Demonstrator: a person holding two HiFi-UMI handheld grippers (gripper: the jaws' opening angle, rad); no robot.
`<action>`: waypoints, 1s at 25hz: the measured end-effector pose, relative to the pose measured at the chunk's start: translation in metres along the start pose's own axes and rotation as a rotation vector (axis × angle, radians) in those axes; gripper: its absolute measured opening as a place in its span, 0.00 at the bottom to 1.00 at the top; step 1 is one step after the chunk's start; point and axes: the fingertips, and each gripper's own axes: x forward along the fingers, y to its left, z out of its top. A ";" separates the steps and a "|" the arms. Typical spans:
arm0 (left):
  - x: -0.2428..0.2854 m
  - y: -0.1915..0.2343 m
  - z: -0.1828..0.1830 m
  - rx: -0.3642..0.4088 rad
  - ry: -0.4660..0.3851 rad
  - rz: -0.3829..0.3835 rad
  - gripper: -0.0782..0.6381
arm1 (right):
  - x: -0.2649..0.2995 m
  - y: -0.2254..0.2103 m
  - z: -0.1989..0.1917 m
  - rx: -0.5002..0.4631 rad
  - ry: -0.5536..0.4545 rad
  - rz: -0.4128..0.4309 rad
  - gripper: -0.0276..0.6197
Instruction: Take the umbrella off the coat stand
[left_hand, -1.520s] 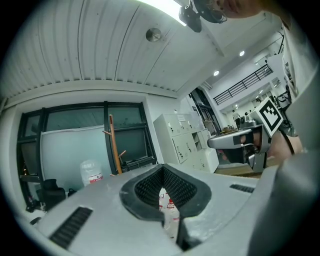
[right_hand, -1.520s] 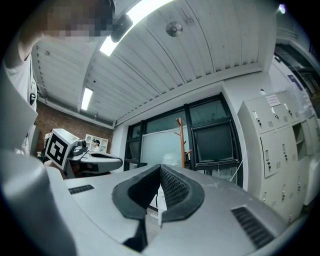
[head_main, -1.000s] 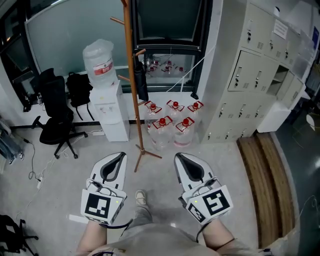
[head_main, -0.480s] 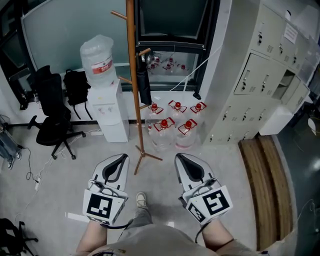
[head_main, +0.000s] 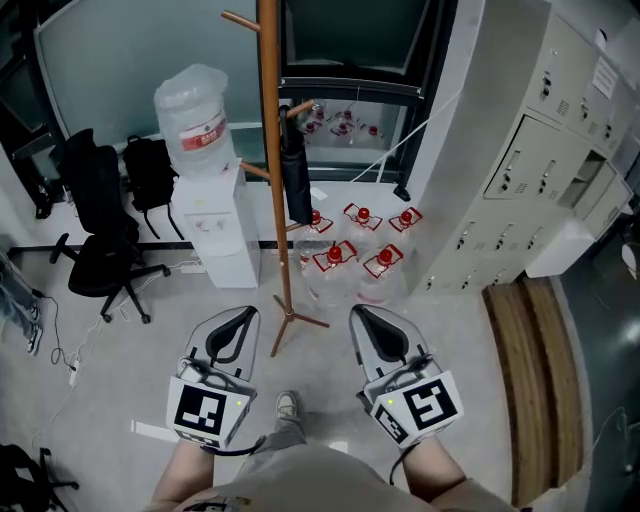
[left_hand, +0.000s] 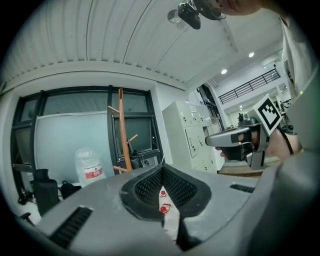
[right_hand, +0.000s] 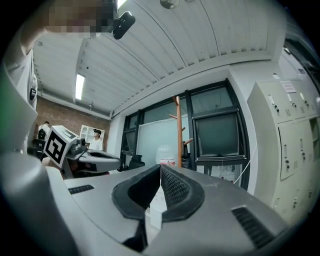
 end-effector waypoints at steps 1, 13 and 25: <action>0.007 0.007 -0.001 0.004 -0.001 -0.001 0.12 | 0.009 -0.003 0.000 -0.003 0.000 -0.002 0.05; 0.090 0.095 0.000 0.010 -0.009 -0.043 0.12 | 0.124 -0.040 0.006 0.009 -0.004 -0.027 0.05; 0.130 0.160 -0.014 0.003 -0.025 -0.059 0.12 | 0.204 -0.047 0.008 -0.049 -0.015 -0.038 0.05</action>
